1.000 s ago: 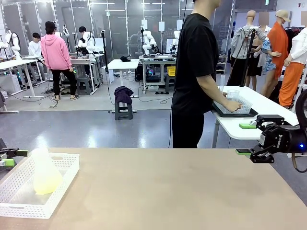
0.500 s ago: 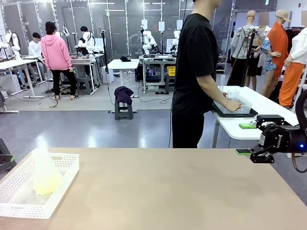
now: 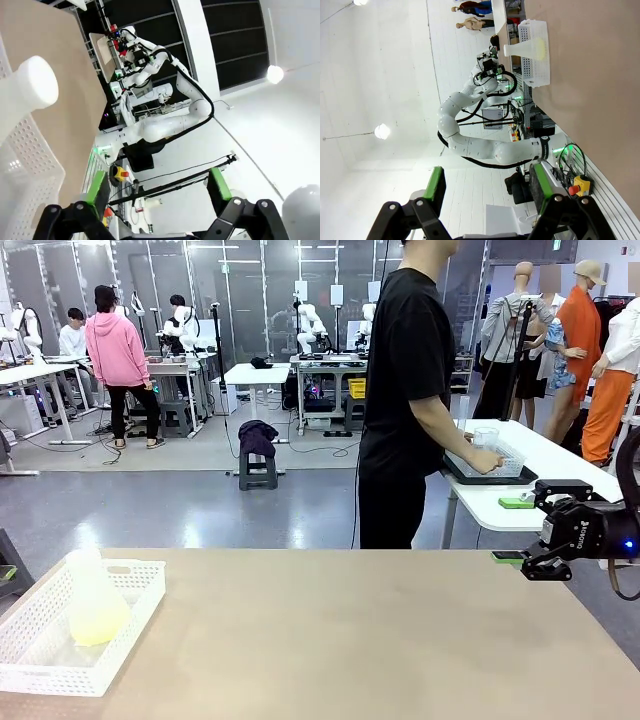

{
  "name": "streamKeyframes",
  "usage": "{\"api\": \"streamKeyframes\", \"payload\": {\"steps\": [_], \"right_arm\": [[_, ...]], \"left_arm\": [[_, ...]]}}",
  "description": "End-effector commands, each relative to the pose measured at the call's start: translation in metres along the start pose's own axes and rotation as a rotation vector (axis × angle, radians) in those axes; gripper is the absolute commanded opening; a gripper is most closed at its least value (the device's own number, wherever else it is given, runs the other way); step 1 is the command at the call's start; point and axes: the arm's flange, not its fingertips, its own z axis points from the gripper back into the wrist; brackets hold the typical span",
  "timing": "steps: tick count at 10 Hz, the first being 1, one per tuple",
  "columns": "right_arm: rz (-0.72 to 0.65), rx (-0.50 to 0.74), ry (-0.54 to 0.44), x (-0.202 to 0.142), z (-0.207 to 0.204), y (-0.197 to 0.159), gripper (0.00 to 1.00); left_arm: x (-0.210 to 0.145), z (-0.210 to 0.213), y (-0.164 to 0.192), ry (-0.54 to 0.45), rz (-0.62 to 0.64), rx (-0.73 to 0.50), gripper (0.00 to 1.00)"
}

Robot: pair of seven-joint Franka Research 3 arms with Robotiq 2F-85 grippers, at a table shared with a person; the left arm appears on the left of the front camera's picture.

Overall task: Prepare the solutions needed for the experiment.
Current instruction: When the human places the Big flask in the center of the table, pick up the Big flask and place it in the left Organizing basket.

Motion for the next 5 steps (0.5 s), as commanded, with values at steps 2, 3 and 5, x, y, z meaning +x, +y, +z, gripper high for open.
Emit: {"api": "streamKeyframes", "payload": {"steps": [2, 3, 5], "right_arm": [[0.016, 0.008, 0.003, 0.0, -0.001, 0.001, 0.86], [0.016, 0.008, 0.003, 0.0, -0.001, 0.001, 0.86], [0.016, 0.008, 0.003, 0.0, -0.001, 0.001, 0.86]], "left_arm": [[0.009, 0.022, -0.004, 0.052, 0.037, 0.188, 1.0], [0.002, 0.006, -0.004, 0.006, 0.011, 0.026, 1.0], [0.002, 0.006, -0.004, 0.006, 0.011, 0.026, 1.0]]}}
